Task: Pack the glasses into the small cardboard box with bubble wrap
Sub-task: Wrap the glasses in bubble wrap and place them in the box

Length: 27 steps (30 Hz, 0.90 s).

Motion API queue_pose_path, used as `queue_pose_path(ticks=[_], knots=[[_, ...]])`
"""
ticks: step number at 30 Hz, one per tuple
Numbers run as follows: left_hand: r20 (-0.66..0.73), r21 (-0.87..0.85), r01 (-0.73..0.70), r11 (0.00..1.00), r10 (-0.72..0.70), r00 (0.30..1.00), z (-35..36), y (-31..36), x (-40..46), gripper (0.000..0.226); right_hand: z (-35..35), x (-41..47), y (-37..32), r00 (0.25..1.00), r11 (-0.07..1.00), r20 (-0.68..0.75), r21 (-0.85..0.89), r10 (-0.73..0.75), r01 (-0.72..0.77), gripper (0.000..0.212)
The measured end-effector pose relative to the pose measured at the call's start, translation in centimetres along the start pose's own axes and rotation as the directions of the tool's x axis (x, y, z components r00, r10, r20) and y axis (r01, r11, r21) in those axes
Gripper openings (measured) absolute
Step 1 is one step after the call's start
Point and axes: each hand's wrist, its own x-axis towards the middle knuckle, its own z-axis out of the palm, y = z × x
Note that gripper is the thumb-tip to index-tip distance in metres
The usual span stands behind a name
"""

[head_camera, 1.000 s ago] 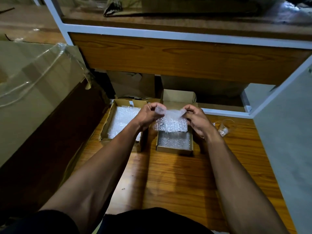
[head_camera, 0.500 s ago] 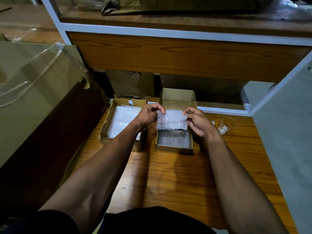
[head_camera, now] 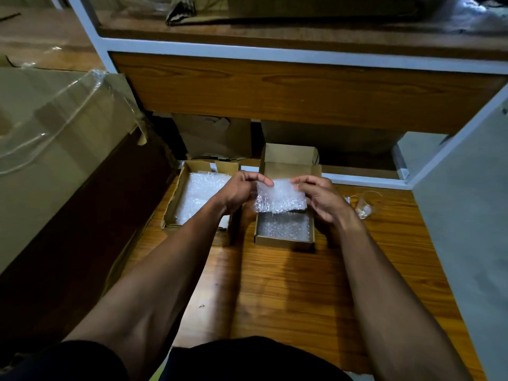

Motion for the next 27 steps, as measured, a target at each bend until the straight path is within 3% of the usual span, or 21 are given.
queue_pose_path(ticks=[6, 10, 11, 13, 17, 22, 27], knots=[[0.032, -0.002, 0.132, 0.991, -0.132, 0.991, -0.4, 0.4, -0.1, 0.053, 0.4, -0.1, -0.5, 0.998, 0.992, -0.040, -0.121, -0.048, 0.042, 0.031], [0.028, 0.145, -0.002, 0.989, -0.002, 1.000, 0.4, 0.3, 0.3, 0.022, 0.9, 0.1, -1.0, 0.999, 0.980, 0.009, -0.194, -0.053, 0.054, 0.038], [0.049, 0.154, -0.017, 0.988, 0.010, 0.999, 0.6, 0.2, 0.6, 0.026, 1.0, 0.0, -1.2, 0.998, 0.980, 0.034, -0.192, -0.048, 0.054, 0.039], [0.077, 0.177, -0.019, 0.984, 0.005, 0.997, 0.7, 0.0, 0.8, 0.035, 1.2, 0.0, -1.5, 0.998, 0.984, 0.041, -0.171, -0.040, 0.046, 0.042], [0.081, 0.203, -0.061, 0.977, 0.045, 0.996, 0.8, -0.1, 0.9, 0.026, 1.1, -0.1, -1.2, 0.999, 0.999, -0.041, -0.037, -0.022, 0.021, 0.049], [-0.002, 0.115, -0.056, 0.992, 0.057, 0.998, 1.0, -0.5, 1.0, 0.025, 2.3, -0.8, 0.4, 0.994, 0.971, -0.063, 0.228, 0.091, -0.075, 0.079], [0.012, 0.099, -0.043, 0.994, 0.042, 0.999, 1.4, -0.6, 0.9, 0.029, 3.9, -0.9, 1.1, 0.993, 0.978, -0.104, 0.202, 0.064, -0.042, 0.067]])
